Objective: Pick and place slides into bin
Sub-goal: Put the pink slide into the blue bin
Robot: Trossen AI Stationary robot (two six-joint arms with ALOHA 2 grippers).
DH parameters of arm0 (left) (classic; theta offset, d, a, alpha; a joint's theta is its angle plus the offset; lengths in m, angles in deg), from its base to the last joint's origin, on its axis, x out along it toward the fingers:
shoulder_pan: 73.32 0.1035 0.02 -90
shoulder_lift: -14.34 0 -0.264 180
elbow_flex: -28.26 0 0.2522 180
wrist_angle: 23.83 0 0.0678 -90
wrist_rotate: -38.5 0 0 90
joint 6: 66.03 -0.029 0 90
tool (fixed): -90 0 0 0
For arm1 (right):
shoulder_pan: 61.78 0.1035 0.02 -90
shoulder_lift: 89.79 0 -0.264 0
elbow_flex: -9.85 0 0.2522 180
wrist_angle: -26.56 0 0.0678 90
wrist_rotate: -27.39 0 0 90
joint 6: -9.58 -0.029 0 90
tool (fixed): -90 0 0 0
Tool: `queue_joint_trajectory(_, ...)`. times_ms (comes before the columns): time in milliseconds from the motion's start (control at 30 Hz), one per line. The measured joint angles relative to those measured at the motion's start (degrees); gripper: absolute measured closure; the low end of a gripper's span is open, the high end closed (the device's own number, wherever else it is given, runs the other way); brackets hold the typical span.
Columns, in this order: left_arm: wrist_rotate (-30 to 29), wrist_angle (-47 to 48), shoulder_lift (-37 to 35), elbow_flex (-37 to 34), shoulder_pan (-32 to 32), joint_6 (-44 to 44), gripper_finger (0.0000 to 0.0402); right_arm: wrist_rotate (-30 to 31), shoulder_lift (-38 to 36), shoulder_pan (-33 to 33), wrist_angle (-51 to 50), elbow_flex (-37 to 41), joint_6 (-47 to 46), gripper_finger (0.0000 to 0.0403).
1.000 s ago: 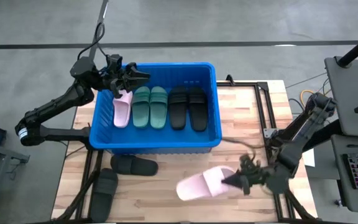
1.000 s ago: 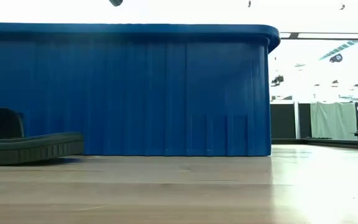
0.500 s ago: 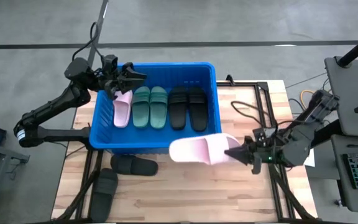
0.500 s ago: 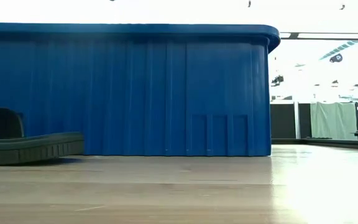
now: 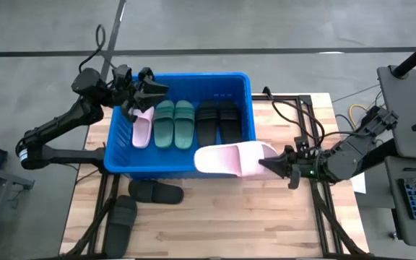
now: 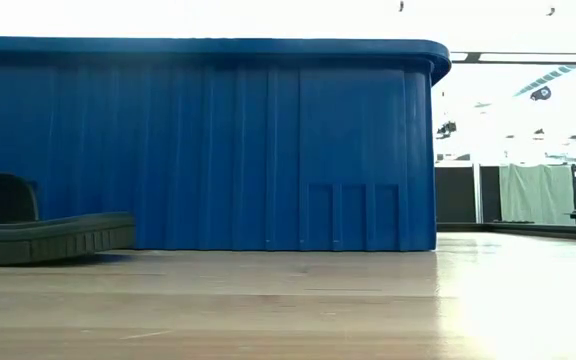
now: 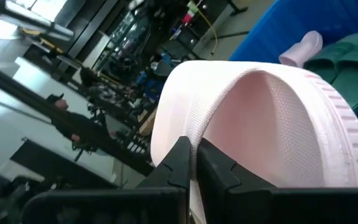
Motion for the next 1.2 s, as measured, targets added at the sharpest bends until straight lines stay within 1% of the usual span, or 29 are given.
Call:
queue_joint_trajectory(167, -2.8, 0.0, 0.8, 1.3, -3.2, -13.5, 0.0256, 0.0, -0.3, -3.3, -0.8, -1.0, -0.4, 0.0394)
queue_joint_trajectory(267, -2.9, 0.0, 2.1, 3.4, -4.6, -21.3, 0.0256, -0.2, -0.7, -6.0, -1.8, -1.1, -2.0, 0.0394)
queue_joint_trajectory(467, -2.8, 0.0, 5.6, 9.3, -5.8, -37.1, 0.0256, -5.3, -0.5, -12.3, -3.3, -1.1, -4.5, 0.0394)
queue_joint_trajectory(567, -2.8, 0.0, 7.0, 10.8, -5.8, -44.5, 0.0256, -6.7, 0.1, -15.0, -3.3, -1.0, -5.0, 0.0394)
queue_joint_trajectory(667, -2.7, 0.1, 8.3, 11.3, -5.8, -50.1, 0.0256, -7.5, 0.2, -16.8, -4.1, -1.0, -5.0, 0.0394)
queue_joint_trajectory(700, -2.7, -0.2, 8.7, 11.5, -5.8, -51.0, 0.0256, -7.5, 0.2, -17.2, -4.1, -1.0, -5.0, 0.0394)
queue_joint_trajectory(833, -1.2, -8.0, 11.3, 12.8, -5.8, -52.0, 0.0256, -7.3, 0.2, -18.6, -3.9, -1.0, -5.2, 0.0394)
queue_joint_trajectory(1000, 0.1, -6.7, 14.7, 12.7, -5.8, -52.8, 0.0249, -7.1, 0.2, -18.9, -3.6, -1.0, -6.5, 0.0394)
queue_joint_trajectory(1100, 0.2, -5.1, 16.3, 12.5, -5.7, -54.9, 0.0227, -7.1, 0.2, -18.9, -3.6, -1.0, -6.9, 0.0394)
queue_joint_trajectory(1200, 0.3, -4.5, 17.4, 12.8, -5.8, -57.6, 0.0195, -6.8, 0.1, -19.0, -3.7, -1.0, -7.0, 0.0394)
